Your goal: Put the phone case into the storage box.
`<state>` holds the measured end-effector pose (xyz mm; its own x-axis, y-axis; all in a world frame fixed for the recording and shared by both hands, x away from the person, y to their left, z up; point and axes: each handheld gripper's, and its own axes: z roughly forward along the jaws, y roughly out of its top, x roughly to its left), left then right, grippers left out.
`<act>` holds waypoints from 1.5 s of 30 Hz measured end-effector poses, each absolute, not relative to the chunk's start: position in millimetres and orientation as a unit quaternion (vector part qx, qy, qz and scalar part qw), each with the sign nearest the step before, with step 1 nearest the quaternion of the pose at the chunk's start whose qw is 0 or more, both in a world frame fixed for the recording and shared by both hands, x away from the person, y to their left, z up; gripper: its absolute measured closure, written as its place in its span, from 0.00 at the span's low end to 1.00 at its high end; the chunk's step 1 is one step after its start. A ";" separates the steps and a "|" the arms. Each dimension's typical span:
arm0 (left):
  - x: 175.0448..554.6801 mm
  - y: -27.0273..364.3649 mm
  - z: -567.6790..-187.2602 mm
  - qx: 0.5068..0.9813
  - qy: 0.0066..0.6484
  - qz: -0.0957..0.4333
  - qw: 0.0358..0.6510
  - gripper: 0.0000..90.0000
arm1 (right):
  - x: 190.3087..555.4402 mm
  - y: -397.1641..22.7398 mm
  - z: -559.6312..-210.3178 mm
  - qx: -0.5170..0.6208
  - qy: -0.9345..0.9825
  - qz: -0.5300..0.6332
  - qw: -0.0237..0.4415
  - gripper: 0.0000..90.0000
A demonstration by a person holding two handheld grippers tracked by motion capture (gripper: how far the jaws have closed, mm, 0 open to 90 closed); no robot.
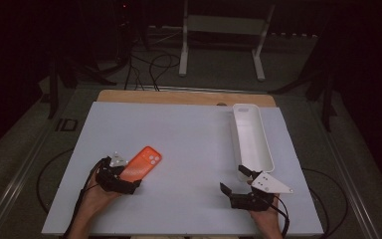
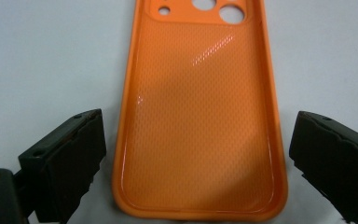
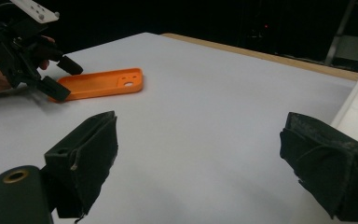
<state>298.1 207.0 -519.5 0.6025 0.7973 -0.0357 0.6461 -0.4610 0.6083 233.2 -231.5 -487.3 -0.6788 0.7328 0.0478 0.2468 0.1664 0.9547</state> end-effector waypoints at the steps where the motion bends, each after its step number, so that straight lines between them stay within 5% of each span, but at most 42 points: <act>1: 298.3 206.5 -520.2 0.847 0.426 0.129 0.292 0.05 | 233.3 -231.5 -487.3 0.335 0.732 0.552 0.220 0.12; 14: 298.4 204.9 -520.7 0.850 0.425 0.132 0.283 0.06 | 233.8 -230.5 -487.9 0.332 0.733 0.551 0.221 0.12; 20: 296.8 205.6 -518.1 0.851 0.422 0.136 0.282 0.18 | 233.2 -229.1 -487.9 0.335 0.734 0.549 0.219 0.12; 45: 291.7 203.5 -504.5 0.823 0.435 0.182 0.318 0.19 | 234.6 -227.0 -488.0 0.332 0.736 0.549 0.218 0.12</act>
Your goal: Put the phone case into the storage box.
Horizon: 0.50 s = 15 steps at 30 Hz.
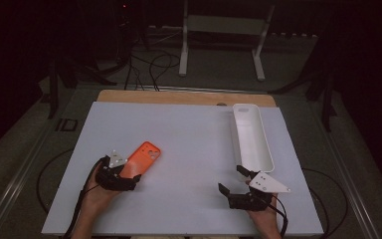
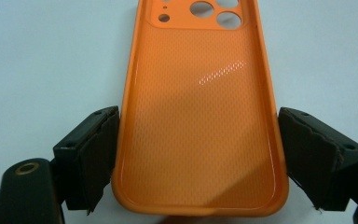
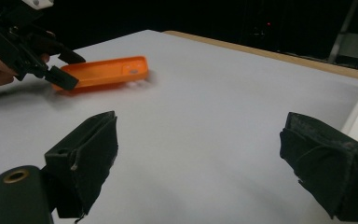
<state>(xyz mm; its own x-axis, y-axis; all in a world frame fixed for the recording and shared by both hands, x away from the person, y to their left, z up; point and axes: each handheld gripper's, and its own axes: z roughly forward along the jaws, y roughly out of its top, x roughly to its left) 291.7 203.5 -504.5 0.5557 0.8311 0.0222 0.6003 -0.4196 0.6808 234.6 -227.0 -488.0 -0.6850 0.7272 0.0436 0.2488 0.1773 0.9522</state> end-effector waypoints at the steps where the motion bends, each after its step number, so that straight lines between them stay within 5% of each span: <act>1: 290.9 202.7 -502.7 0.821 0.434 0.184 0.321 0.19 | 234.7 -225.8 -487.7 0.334 0.735 0.550 0.215 0.12; 15: 287.0 187.2 -477.1 0.818 0.408 0.212 0.346 0.19 | 246.3 -212.7 -476.9 0.331 0.741 0.556 0.180 0.12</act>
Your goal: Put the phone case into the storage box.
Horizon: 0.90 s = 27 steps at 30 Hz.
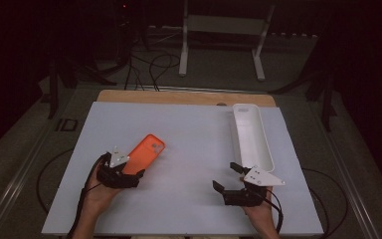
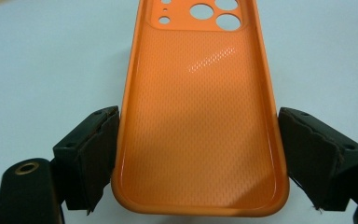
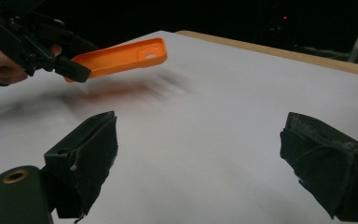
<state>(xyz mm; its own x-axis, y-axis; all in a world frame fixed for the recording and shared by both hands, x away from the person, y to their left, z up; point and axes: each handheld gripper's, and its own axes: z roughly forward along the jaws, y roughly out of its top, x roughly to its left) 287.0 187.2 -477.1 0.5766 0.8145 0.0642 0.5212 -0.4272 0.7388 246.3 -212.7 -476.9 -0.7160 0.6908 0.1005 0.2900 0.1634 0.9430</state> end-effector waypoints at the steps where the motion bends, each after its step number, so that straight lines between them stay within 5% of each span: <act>1: 286.9 185.3 -474.9 0.817 0.406 0.215 0.347 0.19 | 248.3 -212.1 -475.5 0.332 0.741 0.557 0.176 0.12; 27: 281.1 139.5 -437.5 0.821 0.338 0.240 0.393 0.19 | 297.0 -180.4 -444.4 0.358 0.740 0.559 0.104 0.10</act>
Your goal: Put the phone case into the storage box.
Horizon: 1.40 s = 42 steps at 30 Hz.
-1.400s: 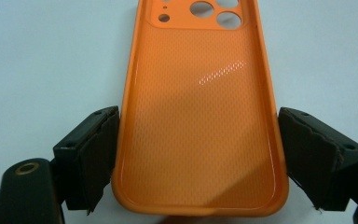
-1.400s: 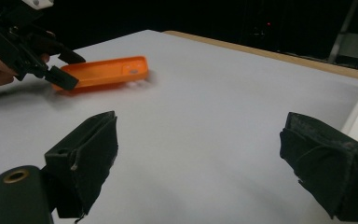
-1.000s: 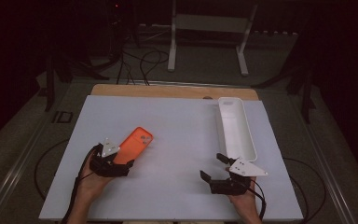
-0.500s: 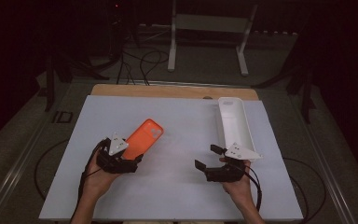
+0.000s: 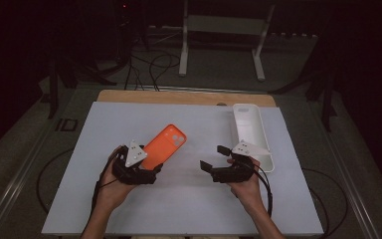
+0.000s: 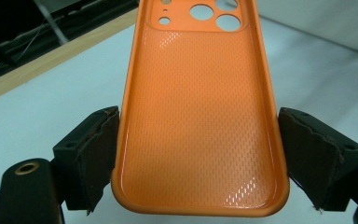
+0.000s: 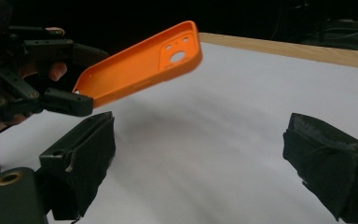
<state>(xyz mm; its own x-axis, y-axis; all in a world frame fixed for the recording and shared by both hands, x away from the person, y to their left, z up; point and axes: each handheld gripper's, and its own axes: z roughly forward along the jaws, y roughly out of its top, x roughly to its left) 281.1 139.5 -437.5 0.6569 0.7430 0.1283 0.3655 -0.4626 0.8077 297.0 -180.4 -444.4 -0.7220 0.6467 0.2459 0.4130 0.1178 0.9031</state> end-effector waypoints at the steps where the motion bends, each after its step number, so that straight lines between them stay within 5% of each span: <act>1: 280.9 138.3 -436.9 0.821 0.336 0.239 0.394 0.19 | 298.5 -178.8 -443.4 0.357 0.741 0.559 0.101 0.10; 31: 264.6 90.0 -423.4 0.835 0.263 0.236 0.422 0.19 | 320.0 -145.7 -435.1 0.382 0.735 0.560 0.032 0.19; 42: 268.0 81.1 -429.4 0.835 0.265 0.224 0.426 0.18 | 318.8 -139.2 -434.7 0.382 0.737 0.557 -0.016 0.46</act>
<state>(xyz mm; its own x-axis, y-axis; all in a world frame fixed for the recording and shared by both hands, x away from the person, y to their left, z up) 268.0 81.1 -429.4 0.7592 0.6336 0.1488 0.2516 -0.4965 0.8308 318.8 -139.2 -434.7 -0.7069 0.5460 0.4496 0.5814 0.0867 0.8090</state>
